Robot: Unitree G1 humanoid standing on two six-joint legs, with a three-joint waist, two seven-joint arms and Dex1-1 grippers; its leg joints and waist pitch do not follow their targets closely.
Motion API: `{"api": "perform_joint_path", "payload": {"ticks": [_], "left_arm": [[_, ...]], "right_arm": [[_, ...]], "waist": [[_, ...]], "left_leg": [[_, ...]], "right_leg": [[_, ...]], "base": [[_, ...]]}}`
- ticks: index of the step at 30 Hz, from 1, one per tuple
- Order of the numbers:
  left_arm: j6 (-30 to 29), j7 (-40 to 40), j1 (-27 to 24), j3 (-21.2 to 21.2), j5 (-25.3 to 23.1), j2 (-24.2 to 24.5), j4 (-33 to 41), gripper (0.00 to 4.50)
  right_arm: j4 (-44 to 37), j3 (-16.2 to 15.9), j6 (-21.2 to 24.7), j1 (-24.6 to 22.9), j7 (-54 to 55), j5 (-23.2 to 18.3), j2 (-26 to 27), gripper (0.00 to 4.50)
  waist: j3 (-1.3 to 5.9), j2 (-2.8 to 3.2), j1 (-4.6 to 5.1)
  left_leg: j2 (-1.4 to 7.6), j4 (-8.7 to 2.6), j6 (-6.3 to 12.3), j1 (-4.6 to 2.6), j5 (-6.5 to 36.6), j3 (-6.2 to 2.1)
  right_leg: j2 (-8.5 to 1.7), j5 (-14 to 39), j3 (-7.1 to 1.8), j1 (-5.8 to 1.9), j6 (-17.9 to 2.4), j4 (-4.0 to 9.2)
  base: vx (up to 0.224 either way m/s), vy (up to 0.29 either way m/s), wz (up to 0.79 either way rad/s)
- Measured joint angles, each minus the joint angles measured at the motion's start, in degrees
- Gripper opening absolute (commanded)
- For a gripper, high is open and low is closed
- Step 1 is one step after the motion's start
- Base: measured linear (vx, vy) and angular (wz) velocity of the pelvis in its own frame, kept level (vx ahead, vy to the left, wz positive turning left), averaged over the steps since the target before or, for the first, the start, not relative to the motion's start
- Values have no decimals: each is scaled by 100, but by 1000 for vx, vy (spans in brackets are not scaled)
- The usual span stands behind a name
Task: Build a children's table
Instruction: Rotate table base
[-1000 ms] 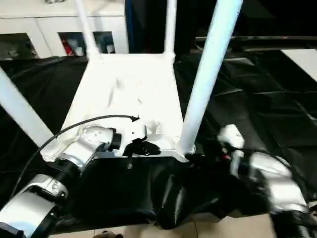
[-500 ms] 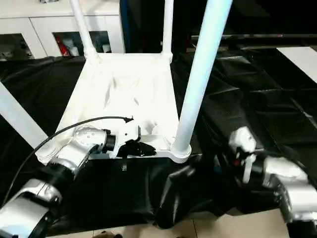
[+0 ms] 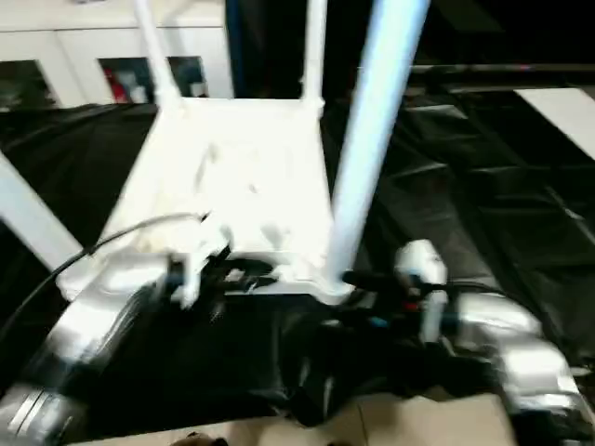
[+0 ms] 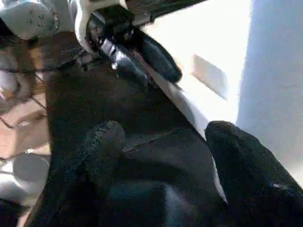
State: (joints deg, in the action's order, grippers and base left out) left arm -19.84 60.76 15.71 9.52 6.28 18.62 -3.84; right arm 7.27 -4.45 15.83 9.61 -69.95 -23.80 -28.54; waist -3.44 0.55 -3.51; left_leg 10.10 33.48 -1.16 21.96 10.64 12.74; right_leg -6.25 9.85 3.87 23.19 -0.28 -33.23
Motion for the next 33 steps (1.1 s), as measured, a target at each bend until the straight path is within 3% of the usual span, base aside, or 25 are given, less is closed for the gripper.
{"api": "perform_joint_path", "payload": {"ticks": [4, 5, 8, 9, 14, 17, 22, 26, 30, 33], "left_arm": [[-580, -197, -653, -191, 138, 234, 822, 201], [-698, -255, -794, -238, 148, 285, 989, 228], [-1022, -401, -1108, -385, 206, 396, 1392, 237], [-1107, -429, -1202, -501, 267, 474, 1520, 261], [-1337, -477, -1560, -1046, 489, 863, 1882, 289], [-1638, -186, -2045, -1431, 754, 1422, 2155, 321], [-1890, 91, -2682, -1996, 996, 1823, 2377, 359], [-1554, -25, -2639, -2425, 1048, 1841, 2344, 380], [-891, -363, -1916, -2503, 1229, 1338, 2222, 407], [-713, -468, -1537, -2435, 1489, 962, 2154, 446]], "right_arm": [[352, -120, -146, 256, 238, 162, 391, 319], [515, -130, -251, 357, 366, 249, 500, 319], [1074, -68, -586, 722, 1043, 502, 799, 319], [1287, -10, -725, 878, 1311, 573, 899, 319], [1563, 276, -917, 1081, 1764, 610, 987, 319], [1649, 338, -1002, 1092, 1909, 618, 1050, 319], [2138, 454, -1376, 1191, 2306, 804, 1026, 319], [2516, 653, -1565, 1314, 2706, 908, 941, 319], [3061, 837, -1779, 1518, 3121, 1100, 737, 319], [3136, 856, -1871, 1545, 3190, 1117, 715, 319]], "waist": [[-14, -22, 49], [-21, -35, 56], [-39, -64, 79], [-47, -77, 94], [-69, -120, 84], [-73, -135, 116], [-75, -148, 136], [-78, -161, 87], [-78, -166, 13], [-61, -198, 43]], "left_leg": [[-2, 0, 0, 3, 0, 2], [-2, 0, 0, 1, 0, 2], [-3, 1, -1, 2, 0, 2], [-4, 0, -2, 0, 0, 2], [-4, -3, -3, 1, 0, 2], [-4, -6, -3, 3, 0, 3], [-6, -17, -3, 3, 0, 8], [-7, -16, -3, -1, 0, 9], [-12, 6, -2, -2, -1, 16], [-11, 16, -1, -5, -1, 20]], "right_leg": [[2, 0, -7, 1, 0, 4], [2, 0, -8, 0, 0, 3], [4, -2, -13, 2, -3, 3], [5, -2, -15, 3, -3, 3], [11, -3, -22, -3, -3, 3], [18, 2, -27, 0, 3, 8], [18, 5, -31, 4, 6, 11], [19, 4, -37, -9, 6, 8], [24, 0, -68, -28, 0, 3], [64, -2, -131, -24, 0, -3]], "base": [[0, 0, 0], [0, 0, 0], [0, 0, 0], [0, 0, 0], [0, 0, 0], [0, 0, 0], [0, 0, 0], [0, 0, 0], [0, 0, 0], [0, 0, 0]]}}
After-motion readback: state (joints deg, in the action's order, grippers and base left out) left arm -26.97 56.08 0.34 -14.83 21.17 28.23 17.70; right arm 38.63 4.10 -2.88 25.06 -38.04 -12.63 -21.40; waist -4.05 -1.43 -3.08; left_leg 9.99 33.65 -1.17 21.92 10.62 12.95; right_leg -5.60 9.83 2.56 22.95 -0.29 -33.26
